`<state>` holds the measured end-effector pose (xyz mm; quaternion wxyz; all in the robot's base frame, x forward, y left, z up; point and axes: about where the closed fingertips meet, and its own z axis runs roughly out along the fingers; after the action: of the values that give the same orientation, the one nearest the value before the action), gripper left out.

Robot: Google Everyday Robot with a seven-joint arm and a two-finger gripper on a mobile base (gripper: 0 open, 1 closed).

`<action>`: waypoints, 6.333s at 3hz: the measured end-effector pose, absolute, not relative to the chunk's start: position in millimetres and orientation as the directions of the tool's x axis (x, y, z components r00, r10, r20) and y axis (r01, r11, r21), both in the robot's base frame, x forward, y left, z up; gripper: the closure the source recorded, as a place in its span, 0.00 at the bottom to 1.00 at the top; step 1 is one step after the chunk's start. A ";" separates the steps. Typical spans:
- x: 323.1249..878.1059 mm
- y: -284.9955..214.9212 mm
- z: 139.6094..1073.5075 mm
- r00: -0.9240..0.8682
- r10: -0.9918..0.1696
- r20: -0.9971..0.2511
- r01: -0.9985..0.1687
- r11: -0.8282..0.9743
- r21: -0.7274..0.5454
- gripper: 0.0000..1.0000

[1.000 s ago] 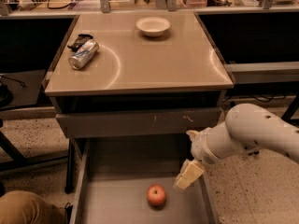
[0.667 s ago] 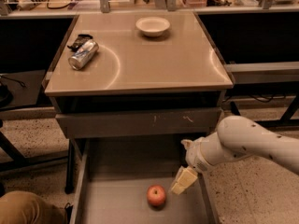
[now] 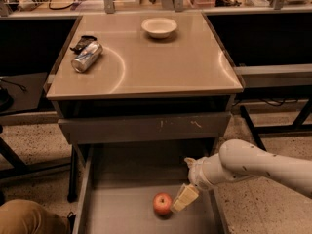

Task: Pick apple from middle drawer and place on counter

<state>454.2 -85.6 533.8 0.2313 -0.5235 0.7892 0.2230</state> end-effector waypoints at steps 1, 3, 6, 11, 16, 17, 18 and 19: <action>446.1 -64.4 501.1 -0.347 -0.721 -0.600 -0.935 0.314 0.163 0.00; 429.6 -27.5 435.2 -0.369 -0.672 -0.642 -0.928 0.306 0.213 0.00; 428.6 -0.7 389.8 -0.382 -0.642 -0.665 -0.913 0.374 0.164 0.00; 438.7 -14.7 377.9 -0.432 -0.549 -0.715 -0.877 0.442 0.190 0.65; 437.7 -6.6 580.8 -0.197 -0.488 -0.850 -0.954 0.295 0.051 1.00; 447.9 -2.3 651.7 -0.078 -0.496 -0.865 -0.962 0.266 -0.065 1.00; 474.4 6.2 720.3 0.019 -0.507 -0.862 -0.959 0.236 -0.160 1.00; 474.5 6.2 720.5 0.020 -0.507 -0.862 -0.958 0.236 -0.161 1.00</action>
Offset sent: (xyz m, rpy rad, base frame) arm -0.0278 0.0674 -0.1181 0.1337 0.1045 0.0357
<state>474.5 6.2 720.5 0.4399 -0.5624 0.6514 0.2565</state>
